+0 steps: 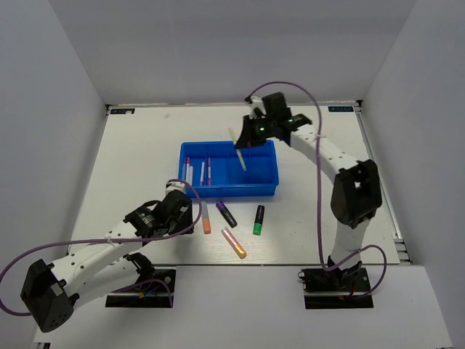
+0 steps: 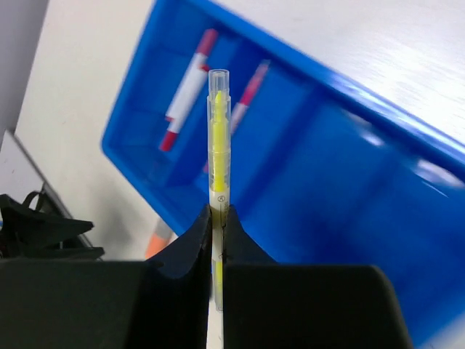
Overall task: Sort the stationery into containers
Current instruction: Place the pen in the storage box.
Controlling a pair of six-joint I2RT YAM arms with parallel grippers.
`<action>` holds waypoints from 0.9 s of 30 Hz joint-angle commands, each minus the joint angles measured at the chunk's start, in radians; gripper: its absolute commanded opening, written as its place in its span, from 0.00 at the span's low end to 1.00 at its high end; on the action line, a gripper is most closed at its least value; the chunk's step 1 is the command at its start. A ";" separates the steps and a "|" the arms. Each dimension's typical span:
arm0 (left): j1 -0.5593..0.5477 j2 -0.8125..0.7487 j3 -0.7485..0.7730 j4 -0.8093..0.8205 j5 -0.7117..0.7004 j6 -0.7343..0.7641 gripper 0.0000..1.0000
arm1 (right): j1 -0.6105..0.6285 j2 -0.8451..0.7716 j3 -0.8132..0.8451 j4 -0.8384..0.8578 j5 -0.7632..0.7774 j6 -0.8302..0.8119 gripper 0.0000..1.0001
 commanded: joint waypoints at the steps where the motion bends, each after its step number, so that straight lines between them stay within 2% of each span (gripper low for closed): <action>1: -0.008 0.007 0.003 0.013 -0.001 -0.022 0.57 | 0.086 0.052 0.058 0.151 -0.050 0.057 0.00; 2: -0.007 0.017 0.008 0.016 -0.006 -0.025 0.57 | 0.106 0.092 0.064 0.216 -0.039 0.072 0.00; 8: -0.016 0.050 0.020 0.031 -0.010 -0.028 0.57 | 0.166 0.172 0.064 0.324 0.015 0.024 0.00; 13: -0.027 0.074 0.025 0.045 -0.020 -0.033 0.57 | 0.204 0.187 0.014 0.367 0.096 -0.042 0.00; 21: -0.039 0.097 0.042 0.059 -0.032 -0.045 0.57 | 0.216 0.233 0.020 0.387 0.142 -0.029 0.00; 23: -0.042 0.100 0.045 0.056 -0.041 -0.045 0.57 | 0.221 0.242 0.020 0.388 0.142 -0.029 0.07; 24: -0.043 0.100 0.046 0.059 -0.044 -0.046 0.57 | 0.221 0.242 0.018 0.385 0.142 -0.026 0.16; 25: -0.043 0.102 0.046 0.059 -0.049 -0.048 0.57 | 0.224 0.250 0.018 0.385 0.139 -0.026 0.16; 27: -0.043 0.105 0.048 0.061 -0.050 -0.051 0.57 | 0.225 0.249 0.012 0.382 0.139 -0.020 0.23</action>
